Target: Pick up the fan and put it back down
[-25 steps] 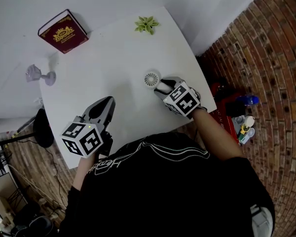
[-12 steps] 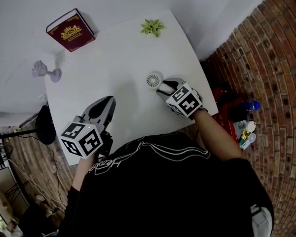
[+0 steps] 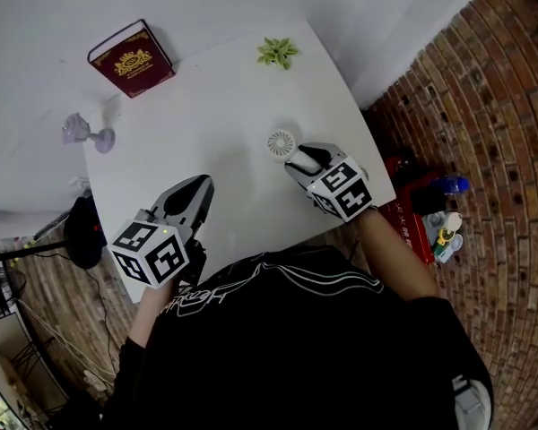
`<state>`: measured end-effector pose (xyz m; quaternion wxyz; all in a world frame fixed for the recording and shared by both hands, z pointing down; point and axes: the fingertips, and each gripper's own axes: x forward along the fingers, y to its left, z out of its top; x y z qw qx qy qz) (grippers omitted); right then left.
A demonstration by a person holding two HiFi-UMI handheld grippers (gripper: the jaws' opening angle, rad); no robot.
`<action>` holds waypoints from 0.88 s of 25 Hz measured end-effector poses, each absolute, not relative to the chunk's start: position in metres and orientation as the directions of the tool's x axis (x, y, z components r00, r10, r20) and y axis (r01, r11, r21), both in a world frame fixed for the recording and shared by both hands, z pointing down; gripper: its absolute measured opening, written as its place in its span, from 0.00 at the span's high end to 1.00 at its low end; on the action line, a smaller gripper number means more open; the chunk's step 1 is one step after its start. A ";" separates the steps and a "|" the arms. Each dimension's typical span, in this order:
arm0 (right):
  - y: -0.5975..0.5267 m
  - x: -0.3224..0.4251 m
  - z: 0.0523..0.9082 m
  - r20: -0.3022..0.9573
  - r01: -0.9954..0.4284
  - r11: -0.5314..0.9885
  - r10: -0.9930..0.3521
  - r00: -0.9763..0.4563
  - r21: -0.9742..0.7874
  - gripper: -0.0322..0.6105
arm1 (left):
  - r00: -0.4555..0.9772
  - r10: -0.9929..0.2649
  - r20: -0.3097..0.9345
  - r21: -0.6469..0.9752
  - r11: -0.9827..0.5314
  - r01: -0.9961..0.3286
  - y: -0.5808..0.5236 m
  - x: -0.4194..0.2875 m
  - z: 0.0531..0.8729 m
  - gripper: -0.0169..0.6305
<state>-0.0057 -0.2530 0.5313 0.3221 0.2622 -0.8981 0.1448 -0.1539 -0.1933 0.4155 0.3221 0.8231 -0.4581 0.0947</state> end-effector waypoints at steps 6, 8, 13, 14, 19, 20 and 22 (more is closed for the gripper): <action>-0.240 -0.009 0.485 0.578 -0.602 0.785 -0.427 -0.696 -0.144 0.65 | 0.591 -0.678 0.437 0.455 -0.401 -0.795 -0.189 -0.156 0.408 0.92; -0.234 -0.012 0.467 0.541 -0.603 0.782 -0.443 -0.715 -0.158 0.65 | 0.600 -0.678 0.425 0.458 -0.411 -0.788 -0.188 -0.157 0.405 0.92; -0.219 -0.010 0.435 0.486 -0.616 0.773 -0.486 -0.726 -0.147 0.65 | 0.620 -0.678 0.395 0.466 -0.434 -0.771 -0.185 -0.155 0.399 0.92; -0.216 -0.009 0.431 0.481 -0.621 0.771 -0.495 -0.724 -0.140 0.65 | 0.624 -0.679 0.387 0.469 -0.438 -0.767 -0.184 -0.155 0.397 0.92; -0.194 -0.007 0.410 0.446 -0.640 0.758 -0.532 -0.720 -0.129 0.65 | 0.652 -0.671 0.354 0.476 -0.471 -0.743 -0.172 -0.152 0.389 0.92; -0.189 -0.007 0.406 0.438 -0.643 0.755 -0.539 -0.720 -0.128 0.65 | 0.657 -0.668 0.350 0.476 -0.477 -0.739 -0.168 -0.152 0.388 0.92; -0.179 -0.006 0.400 0.427 -0.649 0.751 -0.551 -0.717 -0.120 0.65 | 0.665 -0.665 0.341 0.478 -0.487 -0.731 -0.163 -0.151 0.386 0.92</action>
